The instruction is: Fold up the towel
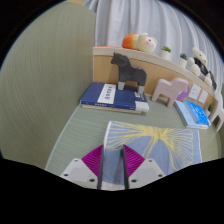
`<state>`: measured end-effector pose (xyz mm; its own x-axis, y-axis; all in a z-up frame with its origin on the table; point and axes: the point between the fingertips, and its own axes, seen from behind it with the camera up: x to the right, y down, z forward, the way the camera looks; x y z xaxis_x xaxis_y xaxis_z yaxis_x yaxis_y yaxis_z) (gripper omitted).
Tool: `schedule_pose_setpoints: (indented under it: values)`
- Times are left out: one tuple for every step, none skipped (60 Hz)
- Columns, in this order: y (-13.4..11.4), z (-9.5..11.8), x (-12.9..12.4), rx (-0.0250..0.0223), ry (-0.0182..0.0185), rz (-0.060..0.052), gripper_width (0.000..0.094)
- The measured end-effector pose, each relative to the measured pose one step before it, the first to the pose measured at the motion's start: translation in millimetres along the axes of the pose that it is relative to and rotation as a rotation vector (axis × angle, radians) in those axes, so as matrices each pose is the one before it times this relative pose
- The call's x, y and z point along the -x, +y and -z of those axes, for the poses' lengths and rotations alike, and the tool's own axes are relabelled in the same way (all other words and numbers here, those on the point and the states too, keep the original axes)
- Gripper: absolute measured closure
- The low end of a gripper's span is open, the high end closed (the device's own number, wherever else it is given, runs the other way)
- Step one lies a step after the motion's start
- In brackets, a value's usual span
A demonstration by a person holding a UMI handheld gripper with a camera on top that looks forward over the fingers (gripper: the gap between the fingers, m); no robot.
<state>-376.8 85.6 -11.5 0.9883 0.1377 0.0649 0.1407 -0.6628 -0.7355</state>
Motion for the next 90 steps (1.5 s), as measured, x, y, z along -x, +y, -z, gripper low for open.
schedule_pose_setpoints:
  values:
    - [0.53, -0.17, -3.45, -0.00068, 0.01323, -0.0105, 0.0681]
    - [-0.08, -0.17, -2.57, -0.00102, 0.01134, -0.0066, 0.0731]
    - [-0.08, 0.0, -1.85, -0.00345, 0.00686, -0.0038, 0.0777]
    - [-0.48, -0.15, -1.23, -0.00435, 0.00554, -0.0006, 0.0819]
    - [-0.38, -0.15, -1.65, -0.00416, 0.00458, 0.0016, 0.0852]
    - [-0.46, -1.0, -2.02, -0.00153, -0.00543, 0.0027, 0.0852]
    - [0.51, -0.23, 1.11, -0.00068, -0.00445, 0.0001, 0.0853]
    - [0.37, -0.06, -0.51, -0.00219, -0.00298, -0.0018, 0.0855]
    - [0.18, -0.15, -0.6, 0.00047, 0.00069, -0.0051, 0.0871]
    - [-0.06, -0.43, 0.17, 0.0007, -0.00208, -0.0041, 0.0872]
    - [0.4, -0.27, 0.62, 0.00327, -0.00532, -0.0031, 0.0872]
    - [-0.11, -0.28, 0.31, 0.00272, -0.00631, -0.0024, 0.0877]
    - [-0.13, -0.16, -0.31, 0.00347, -0.00479, -0.0035, 0.0886]
    - [0.09, 0.2, 0.37, 0.00568, -0.0084, -0.0057, 0.0886]
    - [0.0, 0.42, 0.35, 0.00656, -0.00854, -0.0079, 0.0891]
    - [-0.62, 0.8, 0.2, 0.00476, -0.00876, -0.0087, 0.0893]
    - [-0.5, 1.41, 0.68, 0.00461, -0.01113, -0.0077, 0.0893]
    - [-1.56, 2.56, -2.2, 0.00276, -0.01334, -0.0042, 0.0894]
    - [-1.64, 1.78, -1.47, 0.00051, -0.00561, -0.0029, 0.0894]
    - [-2.55, 2.97, -3.02, -0.00066, -0.00246, -0.0004, 0.0893]
    - [-3.72, 4.09, -4.13, -0.00497, 0.00054, 0.0016, 0.0893]
    - [-5.08, 5.05, -5.09, -0.0085, 0.00181, 0.0039, 0.0894]
    - [-6.03, 5.99, -5.7, -0.01109, 0.0027, 0.0051, 0.0893]
    - [-6.52, 6.28, -6.23, -0.01231, 0.0032, 0.0035, 0.0893]
    - [-6.36, 6.62, -6.65, -0.01281, 0.00247, 0.0014, 0.0893]
    - [-7.77, 5.82, -4.35, -0.0085, 0.00617, -0.0044, 0.0892]
    - [-5.77, 8.57, -9.32, -0.01408, 0.00132, 0.0029, 0.0893]
    - [-6.44, 6.84, -9.13, -0.01126, 0.0061, 0.0029, 0.0893]
    - [-6.08, 6.85, -9.44, -0.01036, 0.00698, 0.0032, 0.0893]
    - [-5.5, 6.23, -10.2, -0.00972, 0.007, 0.0035, 0.0894]
    - [-5.06, 5.89, -10.37, -0.00839, 0.00633, 0.004, 0.0894]
    - [-4.41, 5.32, -10.61, -0.00758, 0.00548, 0.0032, 0.0894]
    - [-3.95, 4.97, -10.63, -0.00704, 0.00458, 0.0027, 0.0894]
    - [-3.93, 4.2, -11.12, -0.0077, 0.00348, 0.0018, 0.0893]
    - [-3.44, 3.6, -11.36, -0.00774, 0.00366, 0.0007, 0.0893]
    - [-4.87, 2.0, -10.21, -0.00248, 0.00923, -0.0017, 0.0893]
    - [-1.51, 2.26, -12.76, -0.00908, 0.00255, 0.0004, 0.0893]
    - [-1.02, 1.43, -12.07, -0.00494, 0.00594, 0.0, 0.0893]
    - [0.7, 0.55, -11.77, -0.00162, 0.0066, 0.002, 0.0892]
    - [2.08, -0.35, -11.72, 0.00346, 0.00652, 0.0022, 0.0891]
    - [3.76, -1.19, -11.7, 0.0085, 0.00623, 0.0017, 0.0886]
    - [5.01, -1.77, -10.9, 0.01086, 0.00505, 0.001, 0.0883]
    - [5.45, -2.19, -9.59, 0.01135, 0.00209, 0.0003, 0.0876]
    - [5.36, -2.8, -8.65, 0.01048, -0.0026, 0.0003, 0.0866]
    - [6.05, -3.68, -7.25, 0.00895, -0.00502, -0.0011, 0.085]
    - [6.79, -3.98, -6.38, 0.01064, -0.0081, -0.0037, 0.0826]
    - [7.38, -4.09, -5.62, 0.01335, -0.00878, -0.007, 0.0796]
    - [7.69, -3.9, -5.37, 0.01445, -0.00748, -0.0072, 0.0758]
    - [8.63, -3.79, -4.0, 0.01056, -0.00157, -0.0043, 0.0718]
    - [5.98, -3.01, -5.59, 0.0116, -0.00342, -0.0029, 0.0685]
    - [5.89, -3.67, -6.19, 0.00899, 0.00269, -0.0023, 0.0656]
    - [6.08, -3.13, -6.14, 0.00944, 0.00633, -0.0031, 0.0626]
    - [6.32, -2.43, -6.18, 0.01205, 0.00881, -0.0013, 0.0592]
    - [6.13, -1.83, -4.77, 0.01407, 0.00684, 0.0028, 0.0548]
    - [5.28, -1.05, -3.9, 0.01397, 0.0034, 0.0046, 0.0496]
    - [4.37, -0.53, -2.31, 0.00761, 0.00172, 0.0043, 0.0445]
    - [2.51, 1.1, -2.05, 0.0027, 0.00096, 0.0044, 0.0399]
    - [0.25, 1.26, -1.54, -0.00284, -0.00025, 0.0042, 0.0361]
    - [-0.45, 1.99, -1.35, -0.00487, 0.0009, 0.0049, 0.0331]
    - [-0.63, 2.53, -1.44, -0.00337, 0.00136, 0.0033, 0.0304]
    - [-0.93, 3.22, -1.27, -0.0012, 0.00168, 0.0018, 0.028]
    - [-1.79, 3.6, -0.87, -0.00394, 0.00182, 0.0006, 0.0262]
    - [-3.11, 4.02, -0.46, -0.00849, 0.00091, 0.0019, 0.0247]
    - [-3.85, 4.38, -0.2, -0.0112, 0.00074, 0.002, 0.0233]
    - [-3.89, 4.44, -0.28, -0.01096, 0.00259, 0.0011, 0.0222]
    - [-3.76, 4.98, -1.12, -0.00816, 0.00113, 0.0, 0.0215]
    - [-4.19, 4.86, -0.12, -0.00716, 0.00371, -0.0015, 0.0206]
    - [-3.59, 5.79, 0.1, -0.00616, 0.00195, -0.0018, 0.0199]
    - [-3.85, 6.1, 0.4, -0.0061, 0.00133, -0.001, 0.0191]
    - [-4.35, 6.48, 0.46, -0.00831, 0.00105, 0.0001, 0.0187]
    - [-4.91, 6.85, 0.35, -0.01009, 0.0013, 0.0009, 0.0186]
    - [-5.05, 7.46, 0.06, -0.01099, 0.00177, 0.0007, 0.0184]
    - [-5.11, 7.24, -0.17, -0.01221, 0.004, -0.0008, 0.0182]
    - [-4.8, 7.55, -0.35, -0.01125, 0.00554, -0.0027, 0.018]
    - [-4.54, 7.65, -0.28, -0.01005, 0.00583, -0.0037, 0.0181]
    - [-4.55, 7.85, -0.12, -0.00934, 0.00477, -0.0039, 0.018]
    - [-4.22, 7.79, -0.28, -0.00975, 0.00186, -0.0018, 0.018]
    - [-4.18, 7.93, 0.31, -0.0116, 0.00197, -0.0025, 0.0177]
    - [-4.24, 8.03, 0.45, -0.01239, 0.00139, -0.0032, 0.0178]
    - [-4.31, 8.26, 0.7, -0.01176, 0.00166, -0.0044, 0.0178]
    - [-3.55, 8.16, 0.56, -0.00973, 0.0009, -0.0057, 0.0178]
    - [-2.84, 7.84, 0.88, -0.00744, -0.00036, -0.0063, 0.0178]
    - [-2.04, 7.93, 2.29, -0.00653, 0.00004, -0.0069, 0.0179]
    - [-2.17, 8.23, 1.2, -0.00636, -0.00418, -0.0048, 0.0178]
    - [-1.96, 8.06, 1.53, -0.00602, -0.00331, -0.0043, 0.0178]
    - [-1.65, 7.8, 1.22, -0.00766, -0.00166, -0.0033, 0.0177]
    - [-1.29, 7.93, 0.87, -0.00817, -0.00056, -0.003, 0.0177]
    - [-0.75, 7.69, 0.71, -0.00761, 0.00074, -0.0029, 0.0177]
    - [-0.09, 7.46, 0.41, -0.00626, 0.00032, -0.0025, 0.0177]
    - [0.44, 7.44, 0.67, -0.00432, -0.00011, -0.0018, 0.0178]
